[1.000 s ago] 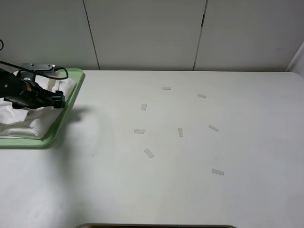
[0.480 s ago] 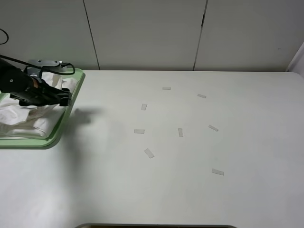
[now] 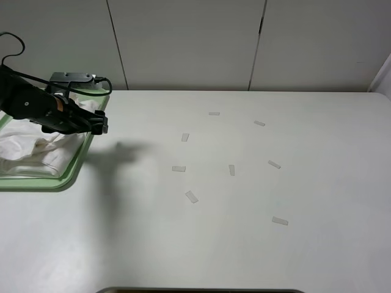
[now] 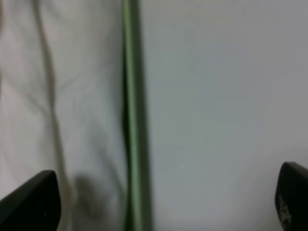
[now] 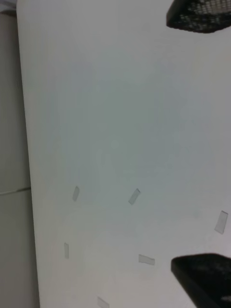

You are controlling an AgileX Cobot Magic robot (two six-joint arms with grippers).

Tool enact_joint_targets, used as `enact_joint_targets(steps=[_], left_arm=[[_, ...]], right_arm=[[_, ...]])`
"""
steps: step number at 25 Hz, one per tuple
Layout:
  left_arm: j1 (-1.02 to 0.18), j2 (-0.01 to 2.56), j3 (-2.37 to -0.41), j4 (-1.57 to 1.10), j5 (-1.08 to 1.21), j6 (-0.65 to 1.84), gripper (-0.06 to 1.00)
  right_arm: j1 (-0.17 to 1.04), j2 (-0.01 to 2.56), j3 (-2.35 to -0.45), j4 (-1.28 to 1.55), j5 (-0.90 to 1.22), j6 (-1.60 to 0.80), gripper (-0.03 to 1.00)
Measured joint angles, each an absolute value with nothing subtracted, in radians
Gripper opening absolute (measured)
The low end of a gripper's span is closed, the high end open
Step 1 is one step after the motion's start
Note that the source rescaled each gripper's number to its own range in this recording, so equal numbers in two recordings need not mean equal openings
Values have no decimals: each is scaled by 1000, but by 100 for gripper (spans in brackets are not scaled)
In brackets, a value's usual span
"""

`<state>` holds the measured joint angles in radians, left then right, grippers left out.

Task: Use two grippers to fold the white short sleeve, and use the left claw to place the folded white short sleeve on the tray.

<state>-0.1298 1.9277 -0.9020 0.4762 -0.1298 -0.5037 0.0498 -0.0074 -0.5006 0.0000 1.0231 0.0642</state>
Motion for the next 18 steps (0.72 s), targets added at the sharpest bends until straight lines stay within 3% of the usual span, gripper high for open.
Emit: enact_joint_targets(steps=[9,18], left_arm=[[-182,1789,-901,427,-85,-505,88],[-244,1337,-901,427,192,-405,88]], right_arm=[[50,-7,-501,0,1023,64,100],[50,-7,-501,0,1023,64,100]])
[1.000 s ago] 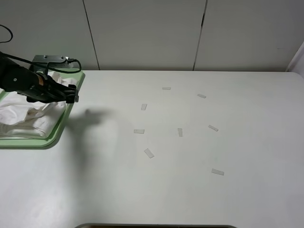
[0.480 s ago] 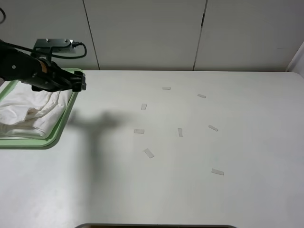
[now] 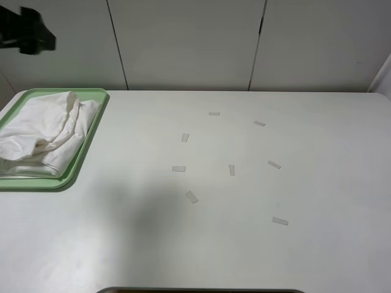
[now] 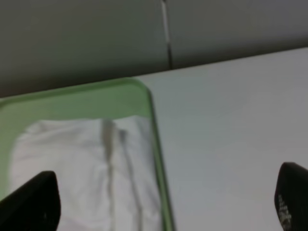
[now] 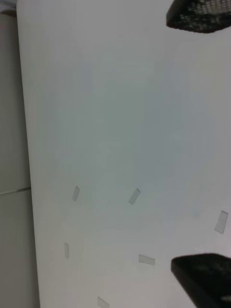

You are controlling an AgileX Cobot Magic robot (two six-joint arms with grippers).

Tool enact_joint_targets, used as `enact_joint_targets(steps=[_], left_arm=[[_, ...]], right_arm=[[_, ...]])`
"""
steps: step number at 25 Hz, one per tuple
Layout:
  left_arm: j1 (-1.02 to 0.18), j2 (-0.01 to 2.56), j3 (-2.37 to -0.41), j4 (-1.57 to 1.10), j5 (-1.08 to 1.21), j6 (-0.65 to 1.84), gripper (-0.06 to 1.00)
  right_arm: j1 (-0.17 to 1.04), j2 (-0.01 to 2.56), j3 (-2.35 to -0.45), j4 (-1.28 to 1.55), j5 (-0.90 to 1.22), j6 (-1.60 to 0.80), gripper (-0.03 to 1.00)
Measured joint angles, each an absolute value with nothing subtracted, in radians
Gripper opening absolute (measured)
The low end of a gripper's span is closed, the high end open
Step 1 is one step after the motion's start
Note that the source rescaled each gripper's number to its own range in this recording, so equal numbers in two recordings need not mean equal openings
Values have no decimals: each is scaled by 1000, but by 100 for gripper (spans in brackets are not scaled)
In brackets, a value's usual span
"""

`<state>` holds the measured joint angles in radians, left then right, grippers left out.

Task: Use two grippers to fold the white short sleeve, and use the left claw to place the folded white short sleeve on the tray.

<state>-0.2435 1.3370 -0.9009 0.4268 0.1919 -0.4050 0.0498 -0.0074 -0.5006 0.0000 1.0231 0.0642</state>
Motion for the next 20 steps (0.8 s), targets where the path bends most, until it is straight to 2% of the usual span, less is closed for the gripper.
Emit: enact_joint_targets(steps=[8,20], left_arm=[[-246,818,-901,418,582,-289,88],[-246,377,-901,239,1023,-100,88]], right_arm=[[50,-7,-501,0,1023,64,100],[50,-7,-501,0,1023,64,100]])
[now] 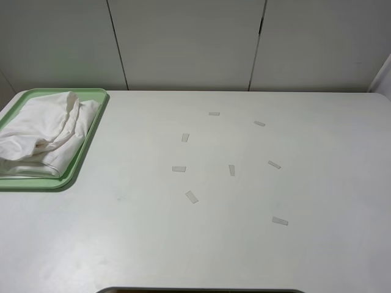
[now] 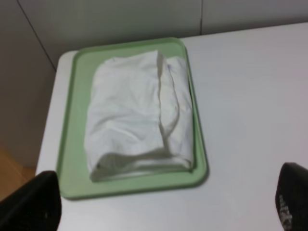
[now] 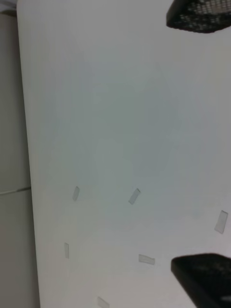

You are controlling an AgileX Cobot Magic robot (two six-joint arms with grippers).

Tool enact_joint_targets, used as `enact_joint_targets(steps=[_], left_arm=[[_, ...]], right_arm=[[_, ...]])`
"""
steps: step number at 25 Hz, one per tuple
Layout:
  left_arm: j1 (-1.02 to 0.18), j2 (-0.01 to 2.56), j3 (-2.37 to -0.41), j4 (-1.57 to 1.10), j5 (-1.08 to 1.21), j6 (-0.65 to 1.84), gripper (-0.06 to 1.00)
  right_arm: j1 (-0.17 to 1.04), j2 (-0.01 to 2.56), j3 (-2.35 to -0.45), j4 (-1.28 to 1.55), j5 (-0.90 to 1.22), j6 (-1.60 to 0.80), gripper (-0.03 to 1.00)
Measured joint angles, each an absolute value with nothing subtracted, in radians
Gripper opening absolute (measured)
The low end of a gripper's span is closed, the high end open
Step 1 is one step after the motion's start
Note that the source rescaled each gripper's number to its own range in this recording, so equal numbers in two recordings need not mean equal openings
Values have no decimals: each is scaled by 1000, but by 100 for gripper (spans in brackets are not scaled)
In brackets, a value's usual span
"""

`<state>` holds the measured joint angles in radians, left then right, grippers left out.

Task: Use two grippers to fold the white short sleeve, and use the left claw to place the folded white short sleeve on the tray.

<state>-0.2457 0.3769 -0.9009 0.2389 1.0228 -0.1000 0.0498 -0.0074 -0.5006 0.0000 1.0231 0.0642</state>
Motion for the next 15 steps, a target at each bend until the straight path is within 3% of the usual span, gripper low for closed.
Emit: enact_joint_targets(steps=[10,15], left_arm=[[-241,64,-741,163,1099,-97,88],[-164,-6,-650,159,1102,-97,88]], right_arm=[[50,-7,-501,0,1023,64,100],[50,-7,-501,0,1023,64,100]])
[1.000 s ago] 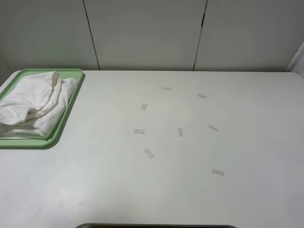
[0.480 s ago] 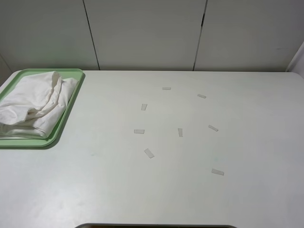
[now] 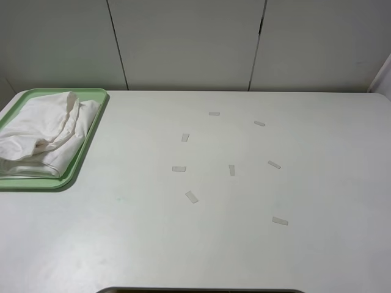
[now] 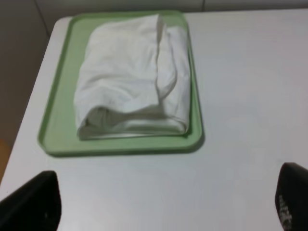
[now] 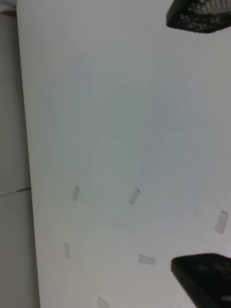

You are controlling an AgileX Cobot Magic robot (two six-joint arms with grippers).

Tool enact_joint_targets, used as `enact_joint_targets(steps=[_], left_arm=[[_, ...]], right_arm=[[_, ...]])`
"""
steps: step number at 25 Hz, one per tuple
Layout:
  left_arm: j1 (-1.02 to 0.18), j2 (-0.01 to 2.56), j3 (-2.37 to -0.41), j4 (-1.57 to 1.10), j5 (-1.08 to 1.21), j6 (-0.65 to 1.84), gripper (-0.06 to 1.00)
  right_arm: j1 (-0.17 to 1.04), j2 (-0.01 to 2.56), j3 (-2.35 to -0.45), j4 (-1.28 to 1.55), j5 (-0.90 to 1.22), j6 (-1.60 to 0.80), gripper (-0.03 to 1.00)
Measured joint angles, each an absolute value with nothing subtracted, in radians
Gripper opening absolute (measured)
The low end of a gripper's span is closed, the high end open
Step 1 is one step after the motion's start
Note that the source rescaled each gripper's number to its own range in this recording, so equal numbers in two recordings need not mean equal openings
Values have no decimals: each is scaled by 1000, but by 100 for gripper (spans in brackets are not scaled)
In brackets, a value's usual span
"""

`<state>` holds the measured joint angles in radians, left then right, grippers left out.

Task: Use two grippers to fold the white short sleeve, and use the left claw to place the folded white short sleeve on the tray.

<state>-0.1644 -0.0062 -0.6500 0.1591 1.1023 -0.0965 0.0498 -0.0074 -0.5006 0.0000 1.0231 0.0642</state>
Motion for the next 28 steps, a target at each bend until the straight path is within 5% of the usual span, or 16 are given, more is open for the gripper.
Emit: enact_joint_targets(steps=[28], left_arm=[[-111,-7,-514,8,1164,-37,88]], right_arm=[[50,-7,-501,0,1023,64,100]])
